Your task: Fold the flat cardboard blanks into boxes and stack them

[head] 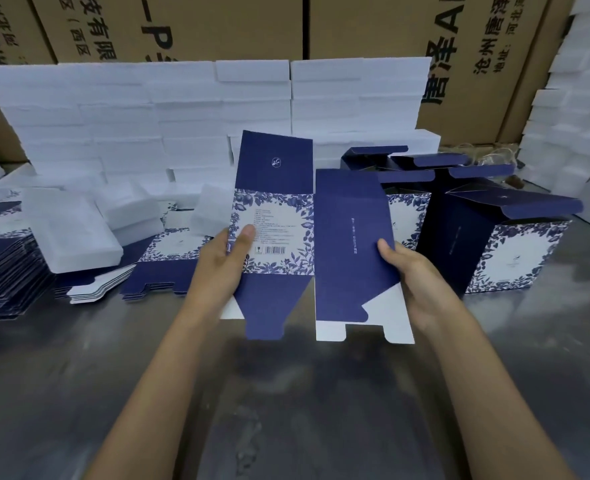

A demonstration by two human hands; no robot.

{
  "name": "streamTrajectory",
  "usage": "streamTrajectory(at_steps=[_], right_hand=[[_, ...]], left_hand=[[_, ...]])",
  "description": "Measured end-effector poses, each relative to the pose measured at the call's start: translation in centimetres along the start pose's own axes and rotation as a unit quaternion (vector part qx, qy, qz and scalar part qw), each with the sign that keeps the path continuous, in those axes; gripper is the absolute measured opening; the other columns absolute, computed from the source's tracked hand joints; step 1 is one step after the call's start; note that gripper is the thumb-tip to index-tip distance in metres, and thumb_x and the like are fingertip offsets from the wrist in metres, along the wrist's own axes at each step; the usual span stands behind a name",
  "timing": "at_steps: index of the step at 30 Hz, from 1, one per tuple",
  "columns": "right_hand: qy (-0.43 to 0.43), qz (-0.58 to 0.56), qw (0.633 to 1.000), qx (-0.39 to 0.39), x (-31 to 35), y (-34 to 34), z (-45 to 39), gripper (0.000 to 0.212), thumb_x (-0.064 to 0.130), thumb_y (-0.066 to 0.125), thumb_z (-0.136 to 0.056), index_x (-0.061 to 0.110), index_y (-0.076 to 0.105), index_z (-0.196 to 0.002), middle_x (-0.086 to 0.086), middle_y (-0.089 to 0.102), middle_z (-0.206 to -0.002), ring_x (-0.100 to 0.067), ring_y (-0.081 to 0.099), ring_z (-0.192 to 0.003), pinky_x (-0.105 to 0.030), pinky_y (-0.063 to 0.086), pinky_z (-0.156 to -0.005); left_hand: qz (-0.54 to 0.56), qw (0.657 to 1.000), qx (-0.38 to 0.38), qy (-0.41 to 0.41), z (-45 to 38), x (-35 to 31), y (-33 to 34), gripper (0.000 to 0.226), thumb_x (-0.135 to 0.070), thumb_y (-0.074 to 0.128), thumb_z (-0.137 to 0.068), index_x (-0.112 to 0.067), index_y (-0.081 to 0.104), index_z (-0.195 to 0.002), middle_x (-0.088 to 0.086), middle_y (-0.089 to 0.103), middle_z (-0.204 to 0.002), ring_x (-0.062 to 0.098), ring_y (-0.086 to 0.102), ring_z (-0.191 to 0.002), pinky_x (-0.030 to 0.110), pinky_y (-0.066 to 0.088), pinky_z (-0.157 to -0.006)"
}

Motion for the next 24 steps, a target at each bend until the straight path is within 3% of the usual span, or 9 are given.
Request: streamTrajectory(at_steps=[2,6,9,12,15,17,20,24], right_hand=[[-0.013,0.010,1.000,0.005,0.1,-0.2,0.0,0.025,0.020,0.053,-0.105,0.013,0.071,-0.120,-0.009,0.075,-0.118,-0.025,0.075,-0.103,-0.034,0.062,-0.074],[0.016,0.044,0.998,0.039,-0.2,-0.1,0.3,0.024,0.016,0.057,-0.099,0.009,0.072,-0.116,-0.012,0.076,-0.116,-0.025,0.076,-0.096,-0.033,0.062,-0.072],[0.049,0.015,0.998,0.038,-0.5,0.1,0.5,0.023,0.019,0.064,-0.090,0.013,0.077,-0.107,-0.010,0.076,-0.112,-0.024,0.076,-0.091,-0.033,0.061,-0.069],[0.014,0.021,0.999,0.021,-0.2,0.3,0.3,0.025,0.026,0.062,-0.099,0.018,0.074,-0.119,-0.006,0.076,-0.117,-0.022,0.076,-0.098,-0.032,0.061,-0.070],[-0.013,0.043,0.999,0.028,0.1,0.1,0.3,0.026,0.024,0.057,-0.103,0.021,0.070,-0.126,-0.004,0.075,-0.121,-0.022,0.074,-0.103,-0.032,0.061,-0.073],[-0.006,0.061,0.997,0.037,0.0,0.1,0.3,0.026,0.024,0.058,-0.101,0.020,0.072,-0.123,-0.007,0.074,-0.122,-0.023,0.074,-0.104,-0.033,0.061,-0.076],[0.023,0.055,0.997,0.047,-0.4,0.2,0.4,0.027,0.030,0.064,-0.097,0.017,0.075,-0.118,-0.010,0.073,-0.123,-0.024,0.074,-0.103,-0.034,0.061,-0.079],[0.042,0.061,0.995,0.062,-0.6,0.2,0.7,0.033,0.034,0.064,-0.097,0.013,0.075,-0.120,-0.010,0.074,-0.122,-0.026,0.072,-0.109,-0.036,0.061,-0.084]], left_hand=[[0.009,1.000,0.013,-0.022,0.1,0.3,0.1,0.028,-0.054,0.056,-0.095,-0.035,0.070,-0.111,-0.016,0.075,-0.108,0.005,0.071,-0.100,0.032,0.054,-0.090],[0.013,0.996,-0.040,-0.073,0.2,0.7,-0.9,0.050,-0.072,0.053,-0.087,-0.036,0.067,-0.118,-0.015,0.074,-0.108,0.007,0.071,-0.092,0.027,0.054,-0.078],[-0.004,0.999,-0.027,-0.047,0.2,0.3,-0.8,0.038,-0.065,0.053,-0.092,-0.037,0.069,-0.110,-0.017,0.076,-0.101,0.005,0.072,-0.093,0.031,0.054,-0.084],[0.008,0.999,-0.004,-0.046,0.4,0.2,0.0,0.031,-0.065,0.054,-0.091,-0.042,0.072,-0.101,-0.015,0.076,-0.103,0.004,0.073,-0.092,0.031,0.053,-0.081],[0.025,0.996,-0.008,-0.081,0.5,0.5,0.3,0.026,-0.066,0.052,-0.091,-0.052,0.072,-0.086,-0.024,0.074,-0.088,-0.006,0.071,-0.075,0.028,0.050,-0.070],[0.007,0.993,-0.046,-0.108,0.4,0.6,-0.3,0.039,-0.070,0.048,-0.090,-0.038,0.070,-0.087,-0.018,0.070,-0.082,-0.001,0.066,-0.063,0.025,0.046,-0.058],[-0.012,0.993,-0.080,-0.083,0.2,0.6,-0.8,0.053,-0.068,0.046,-0.092,-0.017,0.057,-0.087,0.005,0.067,-0.092,0.022,0.065,-0.082,0.039,0.050,-0.073],[0.000,0.994,-0.093,-0.063,0.2,0.3,-1.1,0.054,-0.064,0.047,-0.094,-0.012,0.053,-0.083,0.005,0.055,-0.084,0.019,0.052,-0.074,0.034,0.039,-0.065]])
Point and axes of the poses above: each hand's wrist, its own z-axis away from the middle knuckle, its own y-axis out of the palm, x = y × z, the point moved 6 cm from there along -z, towards the middle knuckle
